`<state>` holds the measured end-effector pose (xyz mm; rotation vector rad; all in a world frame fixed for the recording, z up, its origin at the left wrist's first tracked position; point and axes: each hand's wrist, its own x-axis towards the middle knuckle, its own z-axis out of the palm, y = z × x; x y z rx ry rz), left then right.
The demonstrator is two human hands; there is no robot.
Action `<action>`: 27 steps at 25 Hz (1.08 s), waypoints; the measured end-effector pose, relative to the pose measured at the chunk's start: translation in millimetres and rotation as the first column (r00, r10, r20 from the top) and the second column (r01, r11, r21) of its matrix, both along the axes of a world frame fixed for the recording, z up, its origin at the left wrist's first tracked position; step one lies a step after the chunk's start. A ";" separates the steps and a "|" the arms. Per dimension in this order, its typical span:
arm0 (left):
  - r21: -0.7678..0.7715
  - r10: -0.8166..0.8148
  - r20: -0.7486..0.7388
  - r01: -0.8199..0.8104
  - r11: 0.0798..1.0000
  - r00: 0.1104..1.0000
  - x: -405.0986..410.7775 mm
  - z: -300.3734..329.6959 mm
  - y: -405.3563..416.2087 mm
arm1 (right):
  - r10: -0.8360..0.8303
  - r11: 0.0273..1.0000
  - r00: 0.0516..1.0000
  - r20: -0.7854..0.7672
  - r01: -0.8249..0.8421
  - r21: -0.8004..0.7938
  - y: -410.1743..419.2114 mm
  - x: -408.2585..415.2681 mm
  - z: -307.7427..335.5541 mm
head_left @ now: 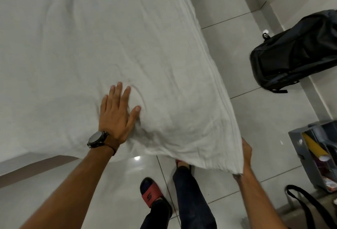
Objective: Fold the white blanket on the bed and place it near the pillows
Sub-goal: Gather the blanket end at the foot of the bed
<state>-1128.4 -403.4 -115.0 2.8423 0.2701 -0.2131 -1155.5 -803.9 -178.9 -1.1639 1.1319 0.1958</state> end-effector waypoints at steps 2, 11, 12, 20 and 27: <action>0.042 0.017 0.007 -0.018 0.999 1.000 -19.7 -5.6 -1.2 | -0.153 0.986 0.985 -0.080 0.147 -0.073 16.3 -6.1 -12.0; 0.059 0.518 0.139 -0.530 0.846 0.844 -116.5 -15.4 77.1 | 0.731 0.425 0.682 0.005 -0.450 -0.785 149.6 21.4 29.3; 0.044 0.572 0.150 -0.583 0.811 0.807 -120.7 -15.1 90.6 | 0.781 0.413 0.624 -0.005 -0.522 -0.747 157.0 40.7 34.0; -0.493 0.937 0.210 -0.797 0.349 0.280 -144.1 -44.7 119.8 | 0.425 0.895 0.895 -0.134 -0.438 -0.086 164.1 33.5 -15.5; -0.899 0.923 -0.375 -0.209 -0.385 -0.090 -92.1 -146.9 25.6 | 0.017 0.984 1.000 -0.010 -0.015 0.179 207.3 38.3 -85.6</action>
